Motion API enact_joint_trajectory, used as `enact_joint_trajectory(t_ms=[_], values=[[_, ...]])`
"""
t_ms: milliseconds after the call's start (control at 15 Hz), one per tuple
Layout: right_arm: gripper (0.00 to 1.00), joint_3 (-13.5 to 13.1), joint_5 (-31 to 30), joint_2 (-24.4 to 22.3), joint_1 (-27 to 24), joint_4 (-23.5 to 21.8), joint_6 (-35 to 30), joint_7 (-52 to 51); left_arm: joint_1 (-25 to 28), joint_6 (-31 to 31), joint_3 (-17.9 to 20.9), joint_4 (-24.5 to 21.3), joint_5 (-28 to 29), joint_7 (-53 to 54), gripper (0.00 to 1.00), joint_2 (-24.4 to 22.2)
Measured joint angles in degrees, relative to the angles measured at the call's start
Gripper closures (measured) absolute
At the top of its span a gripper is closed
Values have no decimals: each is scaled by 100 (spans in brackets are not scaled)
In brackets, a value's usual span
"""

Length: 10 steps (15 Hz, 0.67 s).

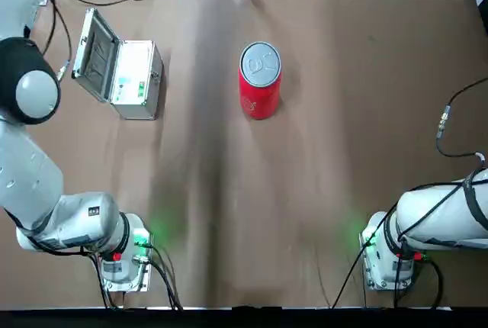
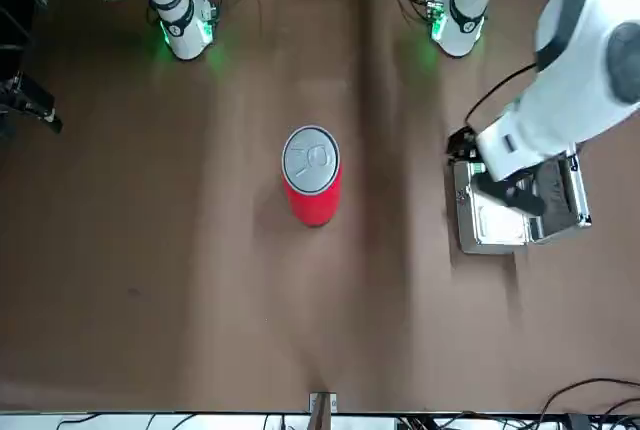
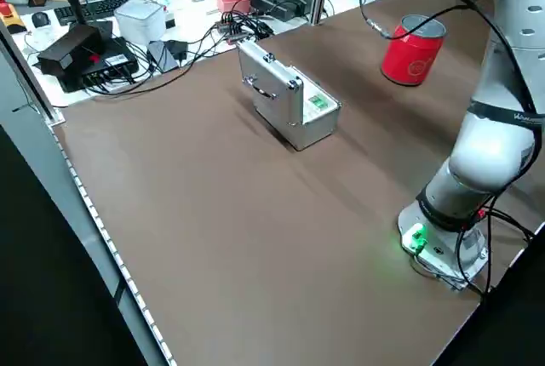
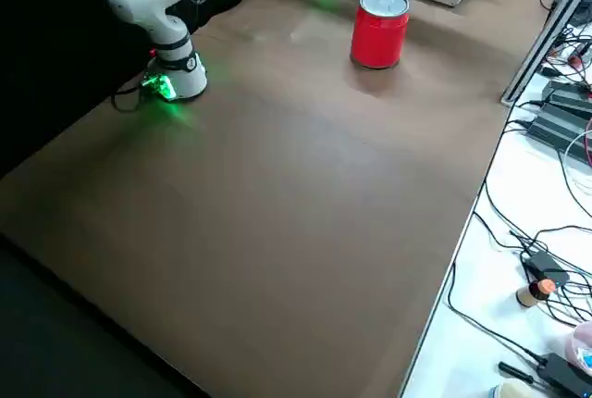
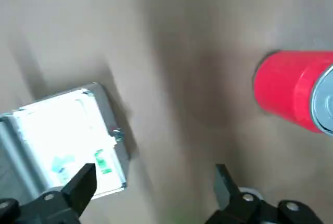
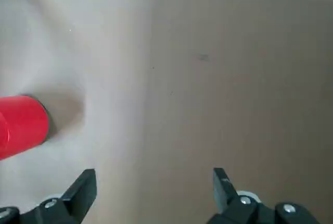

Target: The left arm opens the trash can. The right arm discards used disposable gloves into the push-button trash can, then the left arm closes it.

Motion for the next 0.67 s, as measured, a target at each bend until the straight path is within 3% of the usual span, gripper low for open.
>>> enact_joint_trajectory(t_ms=[67,200,333,667], values=[[1,0,0,0,0,0,0,0,3,-42,142,36,0,38,0,-167],[1,-1,0,0,-3,-1,0,0,-561,-170,1133,29,0,76,0,-709],[1,0,0,0,-1,-1,0,0,-1136,-191,1808,-106,0,-164,0,-938],[1,0,0,0,-1,-1,0,0,-1355,353,2008,-817,0,-627,0,-1273]])
